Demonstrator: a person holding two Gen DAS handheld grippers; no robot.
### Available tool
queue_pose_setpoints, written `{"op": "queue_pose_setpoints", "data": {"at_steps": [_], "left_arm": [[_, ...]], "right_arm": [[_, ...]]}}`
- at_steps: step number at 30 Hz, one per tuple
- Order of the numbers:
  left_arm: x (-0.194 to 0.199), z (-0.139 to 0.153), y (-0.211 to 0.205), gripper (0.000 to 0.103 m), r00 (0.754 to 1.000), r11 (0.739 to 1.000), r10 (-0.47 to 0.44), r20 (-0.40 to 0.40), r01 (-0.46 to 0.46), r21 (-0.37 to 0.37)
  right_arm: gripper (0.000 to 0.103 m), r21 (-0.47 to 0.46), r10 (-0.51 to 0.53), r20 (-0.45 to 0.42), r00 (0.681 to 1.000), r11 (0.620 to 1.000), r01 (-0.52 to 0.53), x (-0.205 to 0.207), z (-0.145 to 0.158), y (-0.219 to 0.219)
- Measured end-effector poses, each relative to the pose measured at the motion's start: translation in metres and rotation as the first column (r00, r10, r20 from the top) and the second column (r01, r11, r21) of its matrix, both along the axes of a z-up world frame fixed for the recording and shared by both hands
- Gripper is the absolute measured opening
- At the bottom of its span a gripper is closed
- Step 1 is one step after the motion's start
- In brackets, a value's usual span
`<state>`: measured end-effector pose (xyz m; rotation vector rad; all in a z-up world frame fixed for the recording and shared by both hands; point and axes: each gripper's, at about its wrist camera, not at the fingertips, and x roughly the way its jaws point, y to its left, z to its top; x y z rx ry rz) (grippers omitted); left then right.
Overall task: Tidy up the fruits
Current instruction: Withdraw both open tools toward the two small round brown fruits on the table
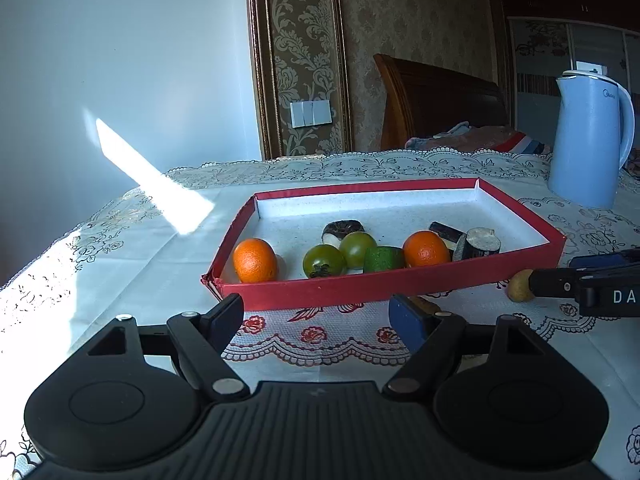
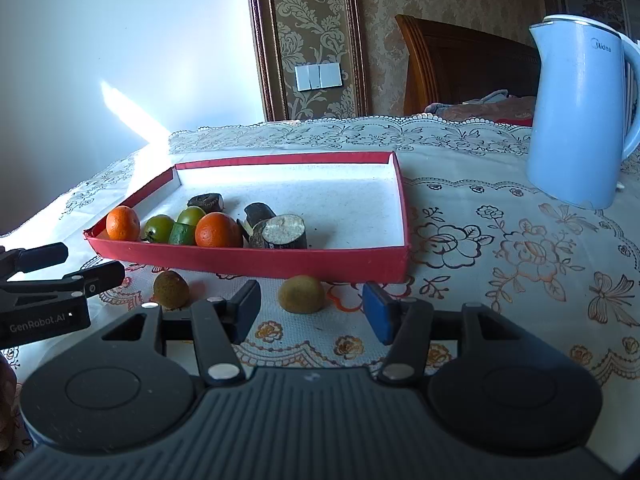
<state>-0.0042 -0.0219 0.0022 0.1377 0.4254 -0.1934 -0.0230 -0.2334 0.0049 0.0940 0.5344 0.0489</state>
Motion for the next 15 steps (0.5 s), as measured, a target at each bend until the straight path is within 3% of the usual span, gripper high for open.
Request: {"op": "queue_pose_setpoints", "data": {"at_steps": [7,9,11,13,15], "left_arm": [[-0.001,-0.002,-0.009,0.08,0.998,0.999,-0.044,-0.034,0.044,-0.009],[-0.001,-0.003,-0.011,0.08,0.998,0.998,-0.056,-0.038,0.056,-0.009],[-0.002,-0.004,-0.014,0.08,0.997,0.998,-0.063,-0.037,0.063,0.001],[-0.002,-0.004,-0.014,0.08,0.997,0.998,-0.066,-0.037,0.066,0.0],[-0.003,-0.004,-0.014,0.08,0.997,0.998,-0.068,-0.038,0.068,-0.003]], "right_arm": [[0.053,-0.036,0.023,-0.058,0.998,0.999,-0.025,0.017,-0.004,0.009],[0.04,-0.037,0.025,-0.078,0.997,0.999,-0.028,0.021,-0.005,0.009],[0.039,-0.039,0.03,-0.091,0.995,0.999,-0.034,0.024,-0.007,0.01],[0.029,-0.046,0.037,-0.112,0.993,0.998,-0.043,0.026,-0.01,0.012],[0.028,-0.05,0.038,-0.111,0.993,0.998,-0.044,0.026,-0.009,0.012]]}}
